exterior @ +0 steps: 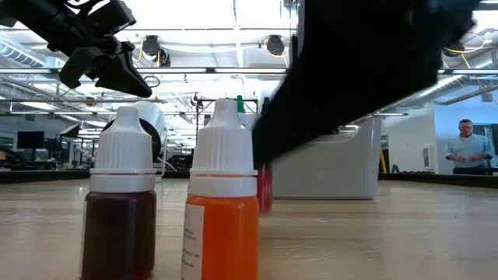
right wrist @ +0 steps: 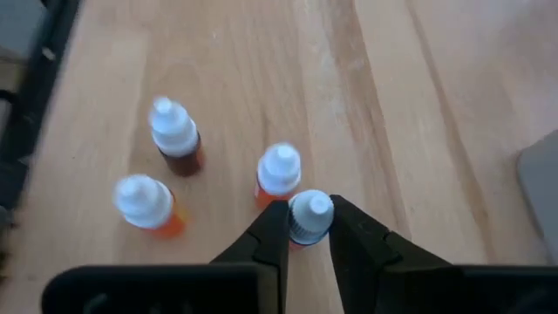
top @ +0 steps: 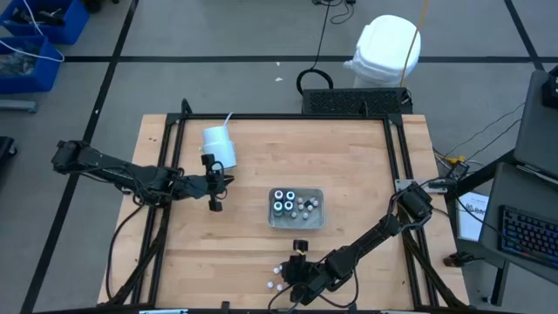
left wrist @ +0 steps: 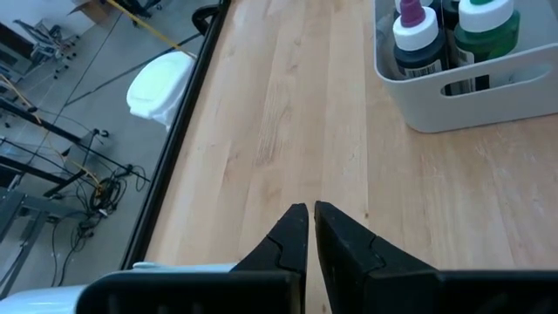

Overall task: Pick & Place food coloring
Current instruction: Put the top small red food coloring bottle into the bin

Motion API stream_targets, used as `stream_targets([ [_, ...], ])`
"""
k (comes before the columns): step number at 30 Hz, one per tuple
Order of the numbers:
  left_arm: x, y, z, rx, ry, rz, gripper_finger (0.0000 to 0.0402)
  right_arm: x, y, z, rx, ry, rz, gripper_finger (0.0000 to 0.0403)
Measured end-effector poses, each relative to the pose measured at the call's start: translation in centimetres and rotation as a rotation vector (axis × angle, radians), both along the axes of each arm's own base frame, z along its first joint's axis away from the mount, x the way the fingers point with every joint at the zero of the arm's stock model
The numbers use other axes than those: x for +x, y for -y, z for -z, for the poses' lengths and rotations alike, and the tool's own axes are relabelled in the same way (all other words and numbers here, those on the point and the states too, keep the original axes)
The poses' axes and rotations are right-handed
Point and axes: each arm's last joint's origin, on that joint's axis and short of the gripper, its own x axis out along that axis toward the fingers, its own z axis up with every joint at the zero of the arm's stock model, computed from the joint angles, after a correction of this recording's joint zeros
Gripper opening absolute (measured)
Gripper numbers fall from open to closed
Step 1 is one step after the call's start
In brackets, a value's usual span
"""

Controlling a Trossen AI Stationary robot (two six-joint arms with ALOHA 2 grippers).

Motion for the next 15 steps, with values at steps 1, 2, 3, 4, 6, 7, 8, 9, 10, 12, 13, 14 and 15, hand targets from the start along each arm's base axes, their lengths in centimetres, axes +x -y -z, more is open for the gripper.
stream_targets([
  [1,0.0,0.0,0.0,0.000,0.000,0.000,0.0031,-0.2,0.0,-0.6,-0.002,0.005,0.000,0.0049],
  [2,0.0,0.0,0.0,0.000,-0.001,0.000,0.0031,-0.4,0.1,-1.1,-0.009,0.011,0.005,0.0049],
  [3,0.0,0.0,0.0,-0.001,0.001,-0.001,0.0031,-0.6,0.0,-1.8,-0.016,0.020,0.007,0.0049],
  [4,0.0,0.0,0.0,-0.001,0.001,-0.001,0.0031,-0.9,0.2,-2.5,-0.031,0.026,0.014,0.0049],
  [6,0.0,0.0,0.0,-0.001,0.000,0.000,0.0031,-1.8,0.4,-3.9,-0.084,0.034,0.036,0.0049],
  [7,0.0,0.0,0.0,-0.001,0.000,-0.001,0.0031,-2.3,0.6,-4.6,-0.123,0.042,0.055,0.0049],
  [8,0.0,0.0,0.0,-0.001,-0.001,-0.001,0.0031,-2.7,0.8,-5.4,-0.167,0.057,0.084,0.0049],
  [9,0.0,0.0,0.0,0.000,-0.001,0.000,0.0031,-3.2,1.2,-6.2,-0.211,0.075,0.123,0.0050],
  [10,0.0,0.0,0.0,0.001,-0.001,0.001,0.0031,-3.7,1.7,-6.9,-0.259,0.091,0.166,0.0050],
  [12,0.0,0.0,0.0,0.002,-0.002,0.001,0.0031,-4.2,2.9,-8.0,-0.327,0.123,0.253,0.0050],
  [13,0.0,0.0,0.0,0.002,-0.002,0.001,0.0031,-4.4,3.8,-8.3,-0.344,0.125,0.283,0.0050],
  [14,0.0,0.0,0.0,0.002,-0.002,0.002,0.0031,-4.5,4.6,-8.4,-0.356,0.123,0.307,0.0050],
  [15,0.0,0.0,0.0,0.002,-0.001,0.002,0.0031,-4.5,5.5,-8.3,-0.362,0.119,0.329,0.0050],
])
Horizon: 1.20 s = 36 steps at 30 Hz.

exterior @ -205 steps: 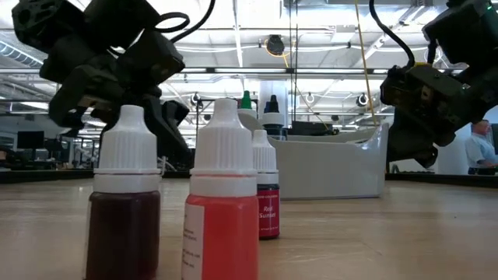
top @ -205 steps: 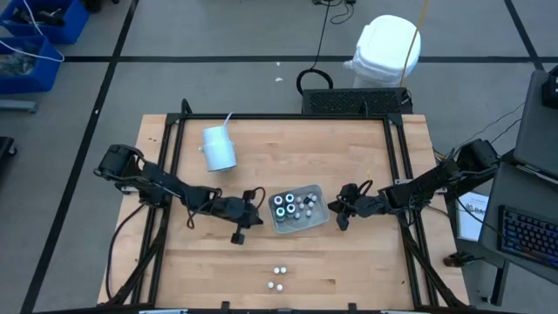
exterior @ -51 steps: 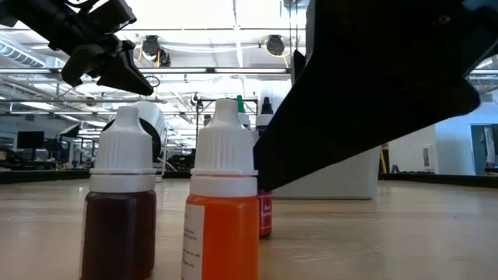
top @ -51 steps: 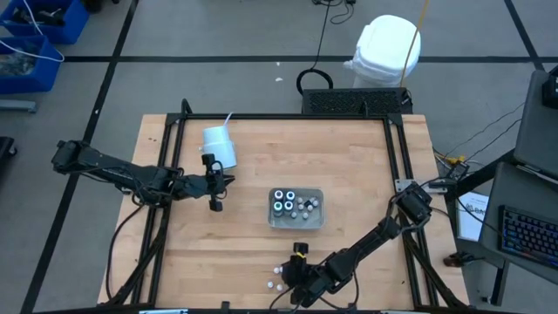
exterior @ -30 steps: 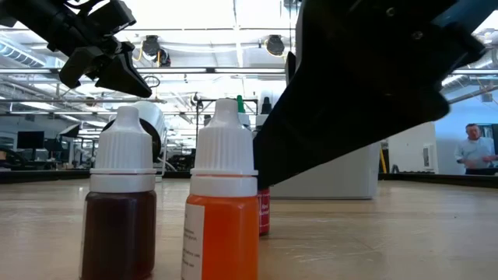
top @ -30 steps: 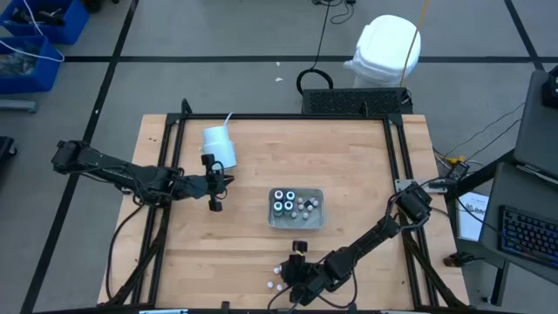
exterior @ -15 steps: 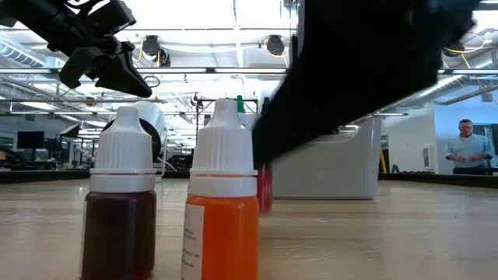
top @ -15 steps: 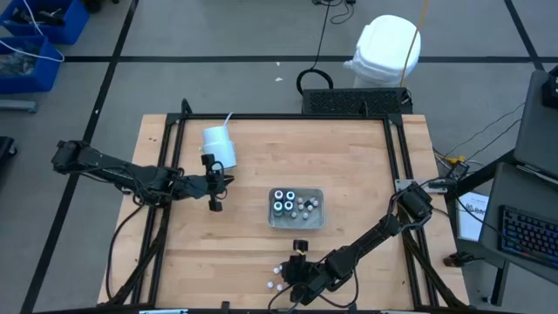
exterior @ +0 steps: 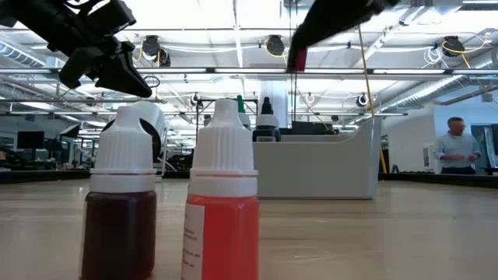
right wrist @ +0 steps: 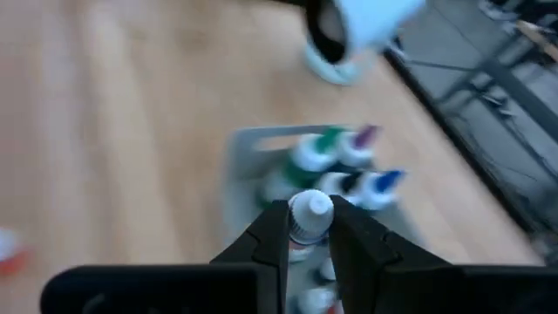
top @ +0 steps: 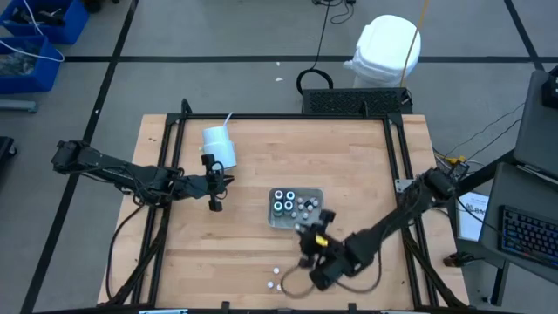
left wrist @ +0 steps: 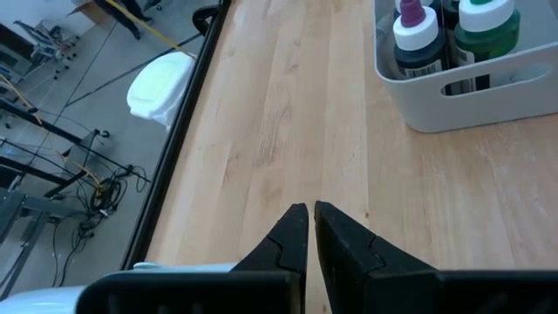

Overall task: Pick & Place food coloring
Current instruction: Put the top small red food coloring bottle into the bin

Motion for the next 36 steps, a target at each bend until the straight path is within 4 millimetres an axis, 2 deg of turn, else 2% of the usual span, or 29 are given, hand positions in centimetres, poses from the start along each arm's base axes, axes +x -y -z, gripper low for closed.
stream_targets([
  [7,0.0,0.0,0.0,0.006,-0.003,0.004,0.0031,-0.5,6.5,1.9,0.085,0.028,0.171,0.0051],
  [13,0.0,0.0,0.0,0.014,-0.011,0.008,0.0031,-2.4,9.4,4.0,0.186,0.078,0.209,0.0051],
  [19,0.0,0.0,0.0,0.028,-0.017,0.018,0.0031,-2.9,10.9,5.7,0.274,0.158,0.174,0.0051],
  [25,0.0,0.0,0.0,0.038,-0.019,0.025,0.0031,-2.3,12.5,6.4,0.340,0.105,0.141,0.0052],
  [36,0.0,0.0,0.0,0.031,-0.020,0.035,0.0031,-2.4,12.8,6.5,0.344,0.091,0.157,0.0052],
])
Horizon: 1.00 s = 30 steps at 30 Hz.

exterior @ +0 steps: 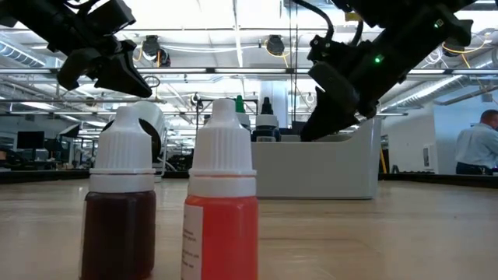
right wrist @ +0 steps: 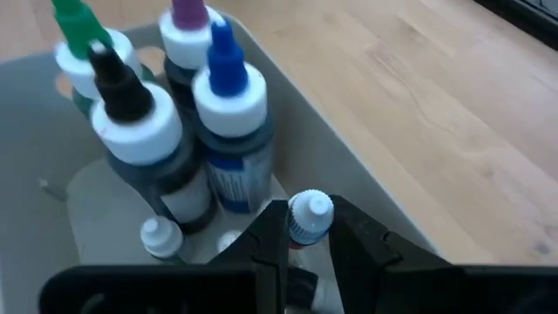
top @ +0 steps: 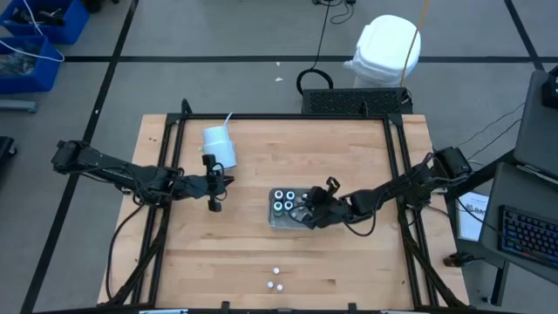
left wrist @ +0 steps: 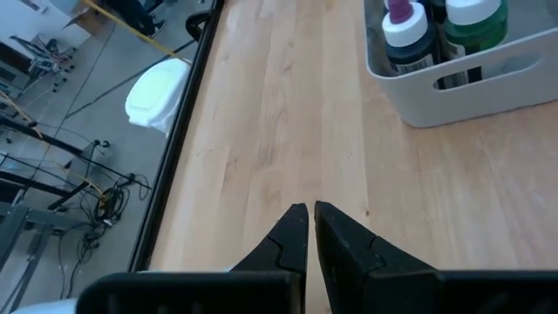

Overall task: Pick & Place food coloring
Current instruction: Put the top small red food coloring bottle into the bin

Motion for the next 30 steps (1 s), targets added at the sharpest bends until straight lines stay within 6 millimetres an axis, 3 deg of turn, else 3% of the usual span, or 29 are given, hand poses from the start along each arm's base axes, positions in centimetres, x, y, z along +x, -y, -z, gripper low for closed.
stream_targets([
  [24,0.01,0.04,0.01,-0.007,-0.001,0.010,0.0031,-0.27,1.01,0.46,0.097,-0.072,0.020,0.0052],
  [30,0.00,0.03,0.03,-0.008,-0.003,0.009,0.0031,-0.29,0.99,0.49,0.084,-0.087,-0.001,0.0073],
])
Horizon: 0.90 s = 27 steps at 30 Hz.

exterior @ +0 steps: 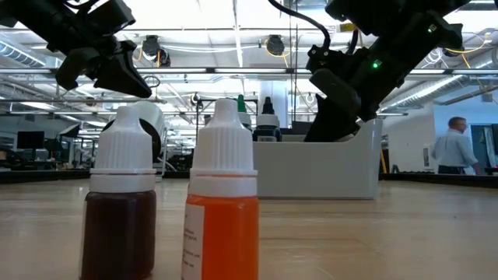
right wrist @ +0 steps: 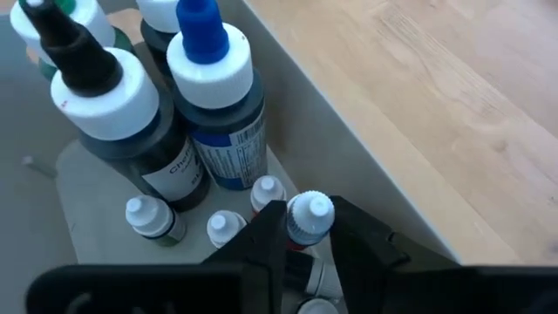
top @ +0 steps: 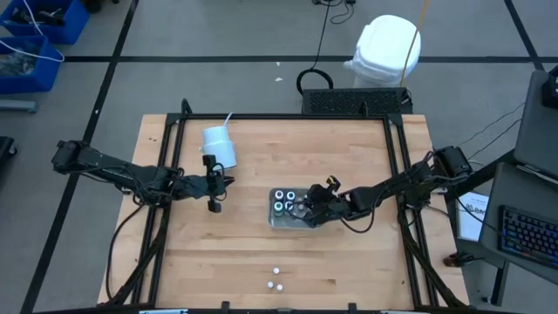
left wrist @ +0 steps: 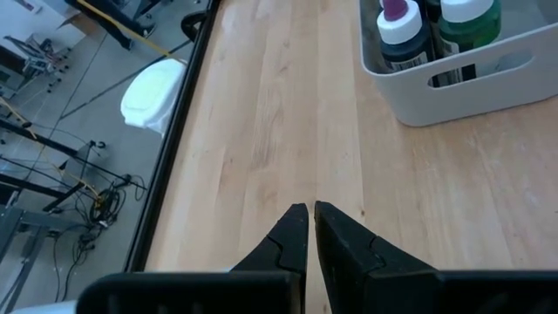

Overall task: Pick & Place food coloring
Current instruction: Put the top small red food coloring bottle into the bin, then put the small red food coloring bottle into the bin

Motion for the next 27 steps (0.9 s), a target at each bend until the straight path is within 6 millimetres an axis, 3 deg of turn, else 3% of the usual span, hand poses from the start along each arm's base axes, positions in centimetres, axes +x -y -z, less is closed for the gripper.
stream_targets([
  [7,-0.1,0.0,0.2,-0.008,-0.018,-0.010,0.0031,0.0,0.0,0.1,0.003,-0.002,0.005,0.0109],
  [15,-0.1,0.0,0.2,-0.001,-0.023,-0.003,0.0031,-0.2,0.1,-0.4,-0.016,0.006,0.005,0.0110],
  [20,-0.1,0.2,0.2,-0.037,-0.034,0.058,0.0031,-0.6,0.2,-3.1,-0.031,0.093,-0.007,0.0097],
  [27,-0.1,0.4,0.3,-0.083,-0.038,0.109,0.0031,-3.1,-1.4,-7.9,-0.088,0.222,-0.130,0.0065],
])
